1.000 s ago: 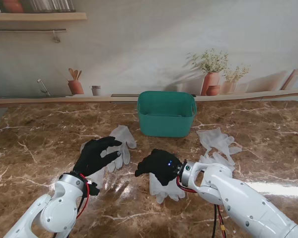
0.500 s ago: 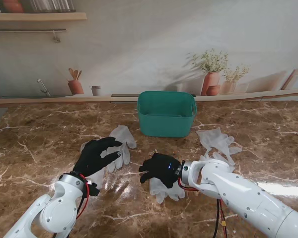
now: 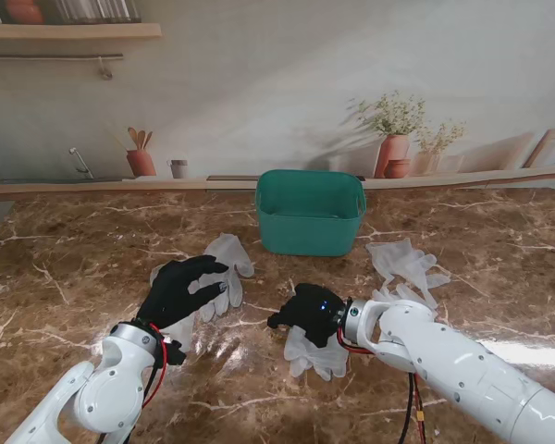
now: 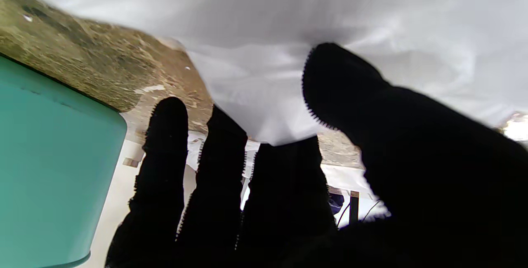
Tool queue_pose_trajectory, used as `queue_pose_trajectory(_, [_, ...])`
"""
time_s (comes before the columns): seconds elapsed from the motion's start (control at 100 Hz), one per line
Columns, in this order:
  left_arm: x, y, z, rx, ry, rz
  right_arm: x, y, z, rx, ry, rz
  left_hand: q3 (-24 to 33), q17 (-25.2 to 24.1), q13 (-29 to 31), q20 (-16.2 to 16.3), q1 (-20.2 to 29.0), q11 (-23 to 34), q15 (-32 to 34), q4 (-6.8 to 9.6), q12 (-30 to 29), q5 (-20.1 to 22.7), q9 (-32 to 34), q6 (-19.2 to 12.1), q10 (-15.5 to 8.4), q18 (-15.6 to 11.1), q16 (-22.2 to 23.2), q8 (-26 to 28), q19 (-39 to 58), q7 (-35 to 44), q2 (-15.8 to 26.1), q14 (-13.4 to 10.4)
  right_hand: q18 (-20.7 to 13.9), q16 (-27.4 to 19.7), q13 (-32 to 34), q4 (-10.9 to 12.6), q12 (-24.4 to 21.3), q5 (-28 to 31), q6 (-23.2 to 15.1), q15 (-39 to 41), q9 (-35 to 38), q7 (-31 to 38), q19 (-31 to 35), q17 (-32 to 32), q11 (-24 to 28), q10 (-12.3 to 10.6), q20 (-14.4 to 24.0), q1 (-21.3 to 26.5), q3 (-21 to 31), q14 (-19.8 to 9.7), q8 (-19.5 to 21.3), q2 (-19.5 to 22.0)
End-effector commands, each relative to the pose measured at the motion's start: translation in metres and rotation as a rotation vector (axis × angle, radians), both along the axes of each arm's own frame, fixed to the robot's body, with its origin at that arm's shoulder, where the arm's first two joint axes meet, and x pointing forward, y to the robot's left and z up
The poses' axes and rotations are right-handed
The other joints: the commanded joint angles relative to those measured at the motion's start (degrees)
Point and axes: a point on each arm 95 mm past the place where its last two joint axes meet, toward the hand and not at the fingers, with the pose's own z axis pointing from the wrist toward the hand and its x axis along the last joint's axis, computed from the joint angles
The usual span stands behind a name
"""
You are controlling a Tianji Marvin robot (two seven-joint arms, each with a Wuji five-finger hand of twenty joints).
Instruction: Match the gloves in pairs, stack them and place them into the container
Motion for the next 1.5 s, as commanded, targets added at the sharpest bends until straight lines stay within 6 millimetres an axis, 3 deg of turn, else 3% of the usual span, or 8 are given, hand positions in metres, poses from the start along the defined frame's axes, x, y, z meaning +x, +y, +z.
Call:
queue_pose_trajectory(0.0, [0.0, -0.002, -0.001, 0.0, 0.008, -0.004, -0.007, -0.017, -0.023, -0.057, 0.031, -0.023, -1.8, -0.9, -1.0, 0.7, 1.5, -1.4, -1.6, 1.59, -0.8, 1.8, 0.6, -1.6, -2.1, 0.0, -0.8, 0.1, -1.9, 0.7, 2.4, -3.1, 1.2, 5.6, 2.4, -8.8, 7.6, 7.5, -4.2, 6.7, 5.7, 0.5, 1.8, 0.4, 3.4, -2.7, 1.1, -0.4, -2.8, -2.0, -5.3, -6.2])
queue_pose_trajectory(0.07, [0.0, -0.003, -0.002, -0.001, 0.01, -0.006, -0.006, -0.019, -0.025, -0.051, 0.033, -0.025, -1.9, -0.9, -0.9, 0.7, 1.5, -1.3, -1.6, 1.59, -0.8, 1.9, 0.6, -1.6, -2.0, 0.0, -0.8, 0.1, -1.9, 0.7, 2.4, -3.0, 1.7, 9.4, 3.1, -10.2, 14.0, 18.6, -10.7, 12.5, 10.8, 8.5, 2.3, 0.7, 5.2, -3.3, 1.0, -0.5, -3.8, -2.5, -4.9, -7.1])
queue_pose_trajectory(0.15, [0.0, -0.003, -0.002, 0.0, 0.01, -0.008, -0.006, -0.02, -0.028, -0.028, 0.037, -0.025, -1.9, -0.9, -0.9, 0.8, 1.5, -1.3, -1.5, 1.6, -0.8, 1.8, 0.6, -1.7, -2.0, 0.0, -0.8, 0.1, -1.9, 0.8, 2.5, -3.0, 1.4, 12.4, 2.8, -10.6, 19.7, 24.9, -20.4, 17.7, 14.1, 30.4, 2.9, 0.6, 6.6, -3.7, 0.9, 0.5, -5.4, -3.3, -15.1, -6.1])
queue_pose_trajectory(0.25, [0.0, -0.003, -0.002, 0.0, 0.01, -0.006, -0.006, -0.019, -0.027, -0.005, 0.037, -0.023, -1.9, -0.9, -0.9, 0.8, 1.5, -1.3, -1.5, 1.61, -0.8, 1.9, 0.6, -1.7, -1.9, 0.0, -0.8, 0.1, -2.0, 0.8, 2.5, -3.0, 0.2, 12.0, -3.7, -10.7, 19.0, 28.3, -24.2, 16.5, 9.3, 33.1, 1.9, -2.3, 1.6, -2.7, 1.3, -0.5, -6.3, -3.2, -10.9, -4.4])
queue_pose_trajectory(0.39, [0.0, -0.003, -0.001, 0.0, 0.01, -0.002, -0.006, -0.018, -0.018, 0.033, 0.034, -0.037, -1.9, -0.9, -0.9, 0.8, 1.5, -1.4, -1.6, 1.61, -0.9, 1.9, 0.5, -1.8, -2.0, 0.1, -0.8, 0.2, -2.0, 0.9, 2.6, -3.1, -2.3, -2.3, -10.0, -10.0, -12.4, 27.7, -24.3, 0.7, -0.1, 30.0, 3.3, -2.4, -16.0, 1.6, 4.2, -1.7, -5.4, -3.5, -3.8, -2.0])
queue_pose_trajectory(0.47, [0.0, -0.003, -0.001, 0.0, 0.01, -0.002, -0.005, -0.016, -0.011, 0.073, 0.046, -0.055, -1.9, -0.9, -0.9, 0.8, 1.5, -1.4, -1.6, 1.62, -0.8, 2.0, 0.6, -1.8, -1.9, 0.1, -0.8, 0.2, -2.0, 0.9, 2.6, -3.1, -2.2, -7.6, -1.5, -9.4, -19.6, 27.2, -23.8, -4.6, 7.6, 29.5, 6.4, 2.4, -18.1, 2.1, 4.1, -1.0, -4.6, -1.9, -0.9, -0.8])
queue_pose_trajectory(0.68, [0.0, -0.003, -0.001, -0.004, 0.007, 0.0, 0.0, -0.013, 0.003, 0.177, 0.102, -0.115, -2.0, -0.9, -0.8, 0.9, 1.6, -1.4, -1.6, 1.61, -0.9, 2.1, 0.7, -1.8, -2.1, 0.1, -0.8, 0.2, -2.1, 0.9, 2.6, -3.1, 0.0, 0.9, 16.4, -9.0, -7.1, 26.9, -20.2, 3.0, 27.3, 30.5, 17.0, 13.5, -10.6, 1.5, 3.5, 1.7, -3.5, 0.2, 1.7, -0.6])
queue_pose_trajectory(1.49, [-0.002, 0.0, -0.001, -0.008, 0.002, 0.008, -0.017, -0.03, 0.0, 0.407, -0.173, -0.182, -2.2, -0.9, -0.7, 1.0, 1.8, -1.4, -1.6, 1.64, -0.9, 2.3, 0.9, -1.9, -2.0, 0.3, -0.8, 0.2, -2.3, 1.0, 2.6, -3.0, -1.1, 7.4, 10.0, -6.2, 0.8, 24.6, -19.5, 9.7, 23.7, 30.5, 17.8, 7.3, -6.0, 0.9, 2.6, 1.4, -3.0, -0.6, 4.8, 1.4])
